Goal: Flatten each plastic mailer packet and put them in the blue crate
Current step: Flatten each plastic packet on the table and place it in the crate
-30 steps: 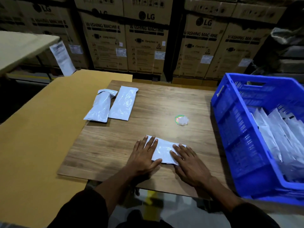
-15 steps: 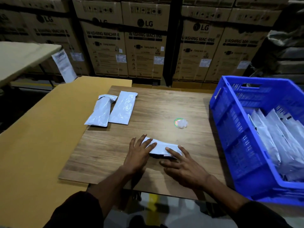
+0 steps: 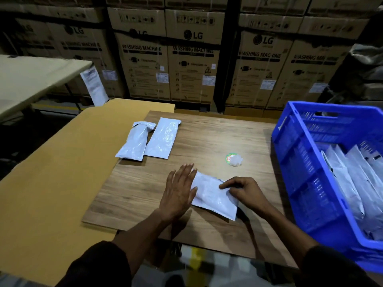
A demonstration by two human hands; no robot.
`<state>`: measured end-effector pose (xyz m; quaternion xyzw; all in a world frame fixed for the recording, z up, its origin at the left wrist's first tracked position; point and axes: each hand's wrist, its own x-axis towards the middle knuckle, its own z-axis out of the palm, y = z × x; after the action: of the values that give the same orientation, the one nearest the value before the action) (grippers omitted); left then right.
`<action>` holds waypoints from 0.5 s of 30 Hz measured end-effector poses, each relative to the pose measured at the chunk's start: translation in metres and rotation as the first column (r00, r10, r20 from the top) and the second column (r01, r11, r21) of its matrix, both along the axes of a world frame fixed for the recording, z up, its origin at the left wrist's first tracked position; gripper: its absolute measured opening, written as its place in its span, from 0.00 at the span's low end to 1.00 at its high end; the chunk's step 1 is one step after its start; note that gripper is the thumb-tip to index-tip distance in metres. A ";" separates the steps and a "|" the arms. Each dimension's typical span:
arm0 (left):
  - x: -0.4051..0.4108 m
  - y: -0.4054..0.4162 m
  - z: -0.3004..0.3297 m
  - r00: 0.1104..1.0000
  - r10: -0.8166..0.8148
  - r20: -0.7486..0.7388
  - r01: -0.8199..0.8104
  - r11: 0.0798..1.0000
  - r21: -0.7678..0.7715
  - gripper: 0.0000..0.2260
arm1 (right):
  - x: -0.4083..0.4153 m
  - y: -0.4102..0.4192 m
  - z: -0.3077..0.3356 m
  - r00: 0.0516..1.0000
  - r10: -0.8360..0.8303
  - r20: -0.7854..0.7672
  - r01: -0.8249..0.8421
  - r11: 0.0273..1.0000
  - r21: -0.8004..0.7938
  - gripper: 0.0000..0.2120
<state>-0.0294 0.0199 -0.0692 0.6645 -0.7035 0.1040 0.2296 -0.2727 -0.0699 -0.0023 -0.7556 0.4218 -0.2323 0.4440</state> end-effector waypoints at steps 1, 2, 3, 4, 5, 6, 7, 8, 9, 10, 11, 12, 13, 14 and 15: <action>-0.002 -0.001 -0.005 1.000 -0.021 0.014 0.021 1.000 0.006 0.23 | -0.004 -0.005 -0.004 0.995 0.017 -0.097 -0.018 1.000 -0.009 0.19; -0.004 -0.001 -0.009 0.999 -0.038 0.019 0.038 0.999 0.006 0.22 | -0.008 -0.009 -0.010 0.979 0.019 -0.201 -0.029 0.998 -0.048 0.17; -0.006 -0.001 -0.012 0.998 -0.053 0.021 0.053 0.999 0.000 0.21 | -0.010 -0.011 -0.014 0.948 -0.001 -0.317 -0.042 0.991 -0.129 0.15; -0.008 -0.001 -0.014 0.998 -0.064 0.023 0.064 0.998 -0.010 0.21 | -0.010 -0.010 -0.020 0.905 -0.040 -0.424 -0.067 0.970 -0.233 0.16; -0.010 -0.001 -0.016 0.997 -0.071 0.022 0.071 0.997 -0.015 0.20 | -0.007 -0.005 -0.026 0.876 -0.090 -0.474 -0.083 0.940 -0.331 0.19; -0.013 -0.002 -0.016 0.997 -0.077 0.013 0.077 0.997 -0.011 0.20 | -0.002 0.001 -0.034 0.879 -0.108 -0.465 -0.105 0.907 -0.409 0.21; -0.016 -0.004 -0.016 0.996 -0.084 -0.002 0.084 0.996 -0.002 0.22 | 0.006 0.010 -0.040 0.893 -0.099 -0.439 -0.137 0.869 -0.475 0.21; -0.019 -0.007 -0.015 0.995 -0.097 -0.030 0.097 0.995 0.010 0.23 | 0.015 0.020 -0.048 0.905 -0.073 -0.418 -0.175 0.834 -0.524 0.21; -0.023 -0.009 -0.014 0.992 -0.114 -0.062 0.115 0.993 0.017 0.25 | 0.022 0.030 -0.055 0.908 -0.050 -0.415 -0.203 0.816 -0.541 0.21; -0.028 -0.012 -0.014 0.987 -0.131 -0.097 0.134 0.991 0.018 0.26 | 0.028 0.037 -0.064 0.902 -0.040 -0.429 -0.226 0.804 -0.550 0.22; -0.031 -0.015 -0.014 0.980 -0.149 -0.128 0.153 0.988 0.020 0.26 | 0.031 0.041 -0.071 0.887 -0.049 -0.458 -0.242 0.797 -0.554 0.23; -0.033 -0.019 -0.013 0.974 -0.167 -0.151 0.173 0.985 0.026 0.26 | 0.033 0.044 -0.078 0.869 -0.068 -0.490 -0.254 0.790 -0.558 0.25; -0.036 -0.022 -0.014 0.969 -0.174 -0.175 0.185 0.982 0.047 0.25 | 0.033 0.045 -0.082 0.850 -0.078 -0.521 -0.263 0.795 -0.547 0.26; -0.038 -0.024 -0.016 0.965 -0.167 -0.204 0.187 0.979 0.083 0.24 | 0.032 0.045 -0.085 0.838 -0.087 -0.538 -0.271 0.790 -0.549 0.28; -0.043 -0.024 -0.017 0.961 -0.144 -0.237 0.175 0.977 0.120 0.24 | 0.031 0.046 -0.085 0.827 -0.089 -0.555 -0.282 0.788 -0.547 0.29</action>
<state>-0.0722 -0.0038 -0.0867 0.6274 -0.7295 -0.0409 0.2692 -0.2413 -0.0238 -0.0870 -0.9126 0.3930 -0.1021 0.0476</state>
